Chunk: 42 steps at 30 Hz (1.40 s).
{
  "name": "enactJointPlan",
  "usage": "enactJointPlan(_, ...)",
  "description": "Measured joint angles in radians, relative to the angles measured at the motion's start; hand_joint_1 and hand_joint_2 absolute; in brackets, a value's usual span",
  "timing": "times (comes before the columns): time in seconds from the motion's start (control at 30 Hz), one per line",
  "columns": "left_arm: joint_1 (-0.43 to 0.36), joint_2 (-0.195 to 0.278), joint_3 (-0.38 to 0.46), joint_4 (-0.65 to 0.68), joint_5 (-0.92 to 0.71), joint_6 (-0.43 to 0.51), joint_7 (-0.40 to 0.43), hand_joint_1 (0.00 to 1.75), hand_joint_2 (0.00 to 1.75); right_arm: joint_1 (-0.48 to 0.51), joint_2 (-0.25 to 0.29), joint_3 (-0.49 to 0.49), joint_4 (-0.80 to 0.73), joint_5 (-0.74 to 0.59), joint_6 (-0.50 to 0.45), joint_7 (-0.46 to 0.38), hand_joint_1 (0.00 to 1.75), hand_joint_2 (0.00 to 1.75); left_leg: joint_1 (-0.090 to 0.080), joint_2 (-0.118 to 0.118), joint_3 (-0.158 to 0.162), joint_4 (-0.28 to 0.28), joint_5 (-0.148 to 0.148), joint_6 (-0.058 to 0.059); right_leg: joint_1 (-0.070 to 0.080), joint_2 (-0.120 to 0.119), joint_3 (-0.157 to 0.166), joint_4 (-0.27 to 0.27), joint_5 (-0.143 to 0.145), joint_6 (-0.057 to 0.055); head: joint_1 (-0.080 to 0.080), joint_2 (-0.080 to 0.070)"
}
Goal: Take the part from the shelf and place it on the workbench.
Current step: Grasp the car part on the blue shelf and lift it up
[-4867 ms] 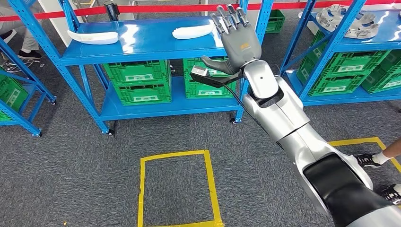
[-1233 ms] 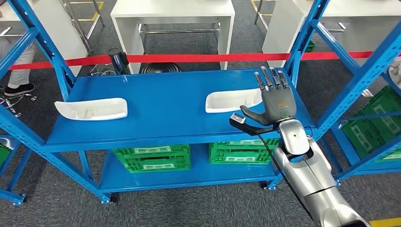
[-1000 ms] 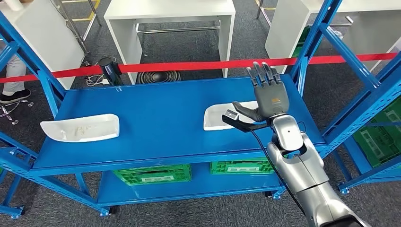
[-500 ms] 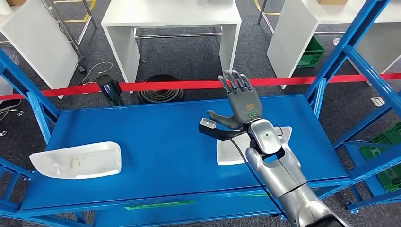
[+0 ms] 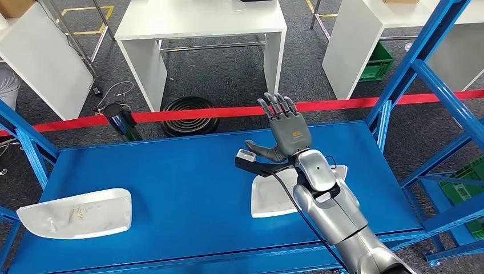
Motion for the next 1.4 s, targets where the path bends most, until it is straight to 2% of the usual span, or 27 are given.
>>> enactJointPlan(0.23,-0.001,0.002,0.000,0.000,-0.001,0.000,0.005,0.00,0.00,0.004,-0.001,0.017,-0.007,-0.019,0.005,-0.001,0.00,0.00,-0.002,0.001,0.000,0.004,-0.004,0.004,-0.003,0.000,0.003,-0.002,0.001,0.001,0.000,0.000)
enactJointPlan(0.33,-0.003,0.000,0.000,0.000,-0.001,-0.001,0.006,0.00,0.00,0.005,-0.004,0.024,-0.012,-0.022,0.006,0.000,0.00,0.00,0.002,0.003,0.006,-0.010,0.011,0.007,-0.002,0.000,0.005,-0.004,0.004,0.013,0.000,0.000)
enactJointPlan(0.37,-0.004,-0.001,0.000,0.000,-0.001,-0.001,0.006,0.00,0.00,0.004,-0.006,0.025,-0.014,-0.023,0.006,0.000,0.00,0.00,0.006,0.006,0.009,-0.018,0.018,0.009,-0.001,-0.001,0.000,0.009,-0.008,0.017,0.001,0.000)
enactJointPlan(0.4,-0.005,-0.003,0.000,0.000,-0.001,-0.002,0.006,0.00,0.00,0.003,-0.008,0.026,-0.016,-0.023,0.007,0.000,0.00,0.00,0.010,0.009,0.012,-0.026,0.025,0.011,0.000,-0.002,-0.013,0.042,-0.032,0.022,0.003,0.000)
enactJointPlan(0.47,-0.005,-0.004,0.000,0.000,-0.001,-0.003,0.006,0.00,0.00,0.005,-0.010,0.029,-0.017,-0.024,0.010,0.001,0.00,0.00,0.013,0.013,0.010,-0.028,0.029,0.014,-0.005,-0.004,-0.064,0.164,-0.100,0.031,0.005,0.000)
enactJointPlan(0.5,-0.005,-0.005,0.000,0.000,-0.001,-0.003,0.006,0.00,0.00,0.009,-0.012,0.030,-0.017,-0.025,0.012,0.001,0.00,0.00,0.014,0.014,0.007,-0.026,0.029,0.014,-0.009,-0.005,-0.088,0.225,-0.123,0.036,0.005,0.000)
enactJointPlan(0.53,-0.005,-0.005,0.000,0.000,-0.001,-0.003,0.006,0.00,0.00,0.014,-0.013,0.032,-0.017,-0.025,0.013,0.002,0.00,0.00,0.015,0.015,0.004,-0.022,0.029,0.014,-0.013,-0.005,-0.101,0.259,-0.129,0.041,0.005,0.000)
enactJointPlan(0.57,-0.004,-0.005,0.000,0.000,-0.001,-0.003,0.006,0.00,0.00,0.017,-0.014,0.033,-0.017,-0.025,0.014,0.003,0.00,0.00,0.017,0.015,0.000,-0.017,0.028,0.012,-0.017,-0.006,-0.095,0.253,-0.116,0.046,0.005,0.000)
enactJointPlan(0.6,-0.004,-0.006,0.000,0.000,-0.001,-0.003,0.006,0.00,0.00,0.018,-0.014,0.034,-0.017,-0.025,0.013,0.004,0.00,0.00,0.020,0.015,-0.005,-0.009,0.026,0.009,-0.021,-0.007,-0.069,0.210,-0.088,0.051,0.005,0.000)
enactJointPlan(0.67,-0.003,-0.005,0.000,0.000,-0.001,-0.003,0.003,0.00,0.00,0.019,-0.015,0.038,-0.019,-0.023,0.011,0.007,0.00,0.00,0.027,0.014,-0.017,0.010,0.020,-0.004,-0.025,-0.008,0.004,0.082,-0.043,0.058,0.006,0.000)
enactJointPlan(0.7,-0.003,-0.004,0.000,0.000,0.000,-0.004,0.001,0.00,0.00,0.020,-0.015,0.040,-0.021,-0.023,0.010,0.009,0.00,0.00,0.028,0.013,-0.022,0.017,0.018,-0.013,-0.023,-0.005,0.026,0.044,-0.032,0.054,0.006,0.000)
enactJointPlan(0.73,-0.002,-0.003,0.000,0.000,0.000,-0.004,0.000,0.00,0.00,0.021,-0.015,0.043,-0.022,-0.021,0.009,0.010,0.00,0.00,0.027,0.011,-0.026,0.024,0.018,-0.020,-0.021,-0.003,0.034,0.027,-0.034,0.045,0.007,0.000)
enactJointPlan(0.83,0.004,-0.003,0.000,0.000,0.000,-0.003,-0.003,0.00,0.00,0.023,-0.015,0.047,-0.024,-0.019,0.008,0.013,0.00,0.00,0.026,0.007,-0.036,0.029,0.021,-0.042,-0.019,0.001,0.022,0.026,-0.030,0.010,0.006,0.000)
enactJointPlan(0.87,0.006,-0.003,0.000,0.001,0.001,-0.003,-0.004,0.00,0.00,0.023,-0.014,0.049,-0.024,-0.018,0.008,0.013,0.00,0.00,0.027,0.008,-0.042,0.039,0.009,-0.047,-0.019,0.000,0.017,0.025,-0.024,-0.001,0.006,0.000)
enactJointPlan(0.9,0.008,-0.004,0.000,0.001,0.003,-0.003,-0.004,0.00,0.00,0.023,-0.014,0.051,-0.024,-0.017,0.008,0.014,0.00,0.00,0.028,0.009,-0.053,0.065,-0.016,-0.050,-0.020,-0.001,0.013,0.022,-0.017,-0.010,0.006,0.000)
enactJointPlan(0.93,0.010,-0.004,0.000,0.001,0.004,-0.003,-0.006,0.00,0.00,0.023,-0.013,0.052,-0.024,-0.016,0.008,0.015,0.00,0.00,0.028,0.010,-0.070,0.114,-0.054,-0.052,-0.019,-0.002,0.007,0.020,-0.011,-0.017,0.005,0.000)
enactJointPlan(1.0,0.012,-0.004,0.000,0.001,0.006,-0.003,-0.009,0.00,0.00,0.027,-0.011,0.056,-0.025,-0.011,0.007,0.022,0.00,0.00,0.027,0.010,-0.108,0.236,-0.129,-0.052,-0.015,-0.004,-0.009,0.020,0.001,-0.023,0.005,0.000)
enactJointPlan(1.03,0.013,-0.004,0.000,0.001,0.006,-0.003,-0.010,0.00,0.00,0.031,-0.009,0.058,-0.026,-0.007,0.006,0.026,0.00,0.00,0.026,0.010,-0.116,0.278,-0.147,-0.051,-0.012,-0.005,-0.017,0.021,0.008,-0.025,0.005,0.000)
enactJointPlan(1.07,0.015,-0.004,0.000,0.001,0.006,-0.003,-0.011,0.00,0.00,0.035,-0.008,0.061,-0.028,-0.003,0.006,0.031,0.00,0.00,0.025,0.010,-0.108,0.285,-0.146,-0.048,-0.009,-0.005,-0.025,0.021,0.014,-0.025,0.005,0.000)
enactJointPlan(1.1,0.015,-0.005,0.000,0.001,0.005,-0.003,-0.011,0.00,0.00,0.039,-0.007,0.062,-0.032,-0.001,0.006,0.036,0.00,0.00,0.023,0.010,-0.082,0.256,-0.127,-0.043,-0.007,-0.006,-0.034,0.021,0.021,-0.024,0.005,0.000)
enactJointPlan(1.17,0.014,-0.005,0.000,0.000,0.004,-0.002,-0.011,0.00,0.00,0.045,-0.006,0.064,-0.043,0.003,0.006,0.043,0.00,0.00,0.018,0.010,0.005,0.122,-0.082,-0.030,-0.004,-0.006,-0.047,0.021,0.033,-0.019,0.005,0.000)
enactJointPlan(1.2,0.014,-0.005,0.000,0.000,0.004,-0.001,-0.012,0.00,0.00,0.047,-0.006,0.065,-0.048,0.004,0.006,0.045,0.00,0.00,0.014,0.010,0.040,0.064,-0.068,-0.026,-0.004,-0.006,-0.051,0.020,0.039,-0.015,0.006,0.000)
enactJointPlan(1.23,0.013,-0.005,0.000,-0.001,0.003,0.000,-0.013,0.00,0.00,0.049,-0.006,0.065,-0.053,0.006,0.007,0.046,0.00,0.00,0.010,0.010,0.061,0.024,-0.064,-0.023,-0.004,-0.006,-0.053,0.020,0.044,-0.009,0.005,0.000)
enactJointPlan(1.3,0.013,-0.005,0.000,-0.001,0.004,0.004,-0.018,0.00,0.00,0.056,-0.005,0.067,-0.062,0.011,0.007,0.048,0.00,0.00,0.004,0.010,0.060,0.007,-0.058,-0.015,-0.005,-0.007,-0.053,0.013,0.056,0.005,0.004,0.000)
enactJointPlan(1.33,0.013,-0.006,0.000,-0.001,0.004,0.006,-0.020,0.00,0.00,0.059,-0.006,0.068,-0.066,0.013,0.008,0.048,0.00,0.00,0.006,0.011,0.055,0.001,-0.053,-0.008,-0.006,-0.007,-0.054,0.011,0.060,0.012,0.003,0.000)
enactJointPlan(1.37,0.013,-0.007,0.000,-0.001,0.004,0.007,-0.022,0.00,0.00,0.062,-0.006,0.069,-0.071,0.014,0.008,0.048,0.00,0.00,0.008,0.012,0.053,-0.002,-0.044,0.000,-0.006,-0.007,-0.059,0.016,0.054,0.018,0.004,0.000)
enactJointPlan(1.4,0.014,-0.008,0.000,-0.001,0.004,0.007,-0.023,0.00,0.00,0.064,-0.006,0.069,-0.076,0.015,0.009,0.048,0.00,0.00,0.011,0.014,0.050,-0.006,-0.035,0.008,-0.006,-0.007,-0.070,0.038,0.035,0.023,0.004,0.000)
